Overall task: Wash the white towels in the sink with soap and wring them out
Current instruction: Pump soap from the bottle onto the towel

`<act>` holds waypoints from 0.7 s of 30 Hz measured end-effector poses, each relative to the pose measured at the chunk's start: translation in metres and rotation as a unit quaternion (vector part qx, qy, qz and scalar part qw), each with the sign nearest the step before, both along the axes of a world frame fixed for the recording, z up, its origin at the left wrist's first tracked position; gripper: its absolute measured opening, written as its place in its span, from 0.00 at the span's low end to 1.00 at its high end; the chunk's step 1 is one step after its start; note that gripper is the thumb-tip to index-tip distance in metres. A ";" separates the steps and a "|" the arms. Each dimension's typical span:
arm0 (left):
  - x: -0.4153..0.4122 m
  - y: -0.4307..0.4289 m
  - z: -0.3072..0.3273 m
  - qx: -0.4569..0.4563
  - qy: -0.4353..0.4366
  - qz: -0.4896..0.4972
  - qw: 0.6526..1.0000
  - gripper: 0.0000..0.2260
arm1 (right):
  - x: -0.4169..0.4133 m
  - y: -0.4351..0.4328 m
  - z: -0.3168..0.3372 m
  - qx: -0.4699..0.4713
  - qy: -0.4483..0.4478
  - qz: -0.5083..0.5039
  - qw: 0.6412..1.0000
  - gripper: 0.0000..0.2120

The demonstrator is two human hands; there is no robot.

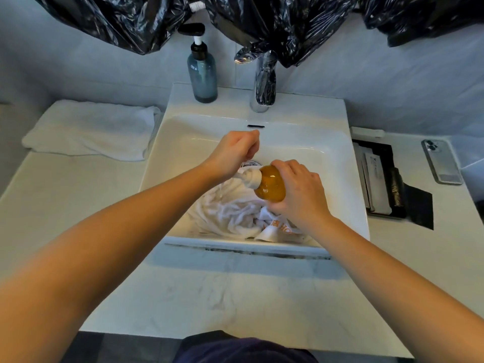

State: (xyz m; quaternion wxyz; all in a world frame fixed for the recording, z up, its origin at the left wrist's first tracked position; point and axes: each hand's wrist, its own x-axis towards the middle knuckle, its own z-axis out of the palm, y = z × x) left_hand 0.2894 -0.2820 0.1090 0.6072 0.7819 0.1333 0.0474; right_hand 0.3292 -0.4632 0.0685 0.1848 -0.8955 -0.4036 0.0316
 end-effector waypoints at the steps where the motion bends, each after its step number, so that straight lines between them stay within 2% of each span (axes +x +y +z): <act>1: 0.004 0.004 0.003 -0.001 0.007 0.028 1.000 0.17 | 0.003 0.000 0.001 0.008 0.018 -0.008 1.000 0.36; 4: 0.008 0.020 -0.001 0.019 0.028 0.130 0.991 0.20 | 0.020 -0.003 0.005 0.036 0.058 -0.059 0.996 0.35; 8: -0.016 0.042 -0.046 0.171 0.143 0.071 0.972 0.14 | 0.064 -0.011 0.015 0.123 0.100 -0.180 0.971 0.35; 10: -0.027 0.047 -0.069 0.227 0.202 0.043 0.952 0.11 | 0.095 -0.010 0.021 0.201 0.164 -0.234 0.937 0.37; 12: -0.032 0.049 -0.086 0.264 0.223 0.044 0.937 0.08 | 0.127 -0.005 0.025 0.251 0.208 -0.281 0.903 0.39; 18: -0.037 0.055 -0.107 0.321 0.243 0.051 0.914 0.09 | 0.180 0.027 0.012 0.291 0.256 -0.313 0.867 0.39; 21: -0.036 0.054 -0.110 0.312 0.246 0.045 0.917 0.11 | 0.192 0.038 0.007 0.304 0.259 -0.312 0.862 0.39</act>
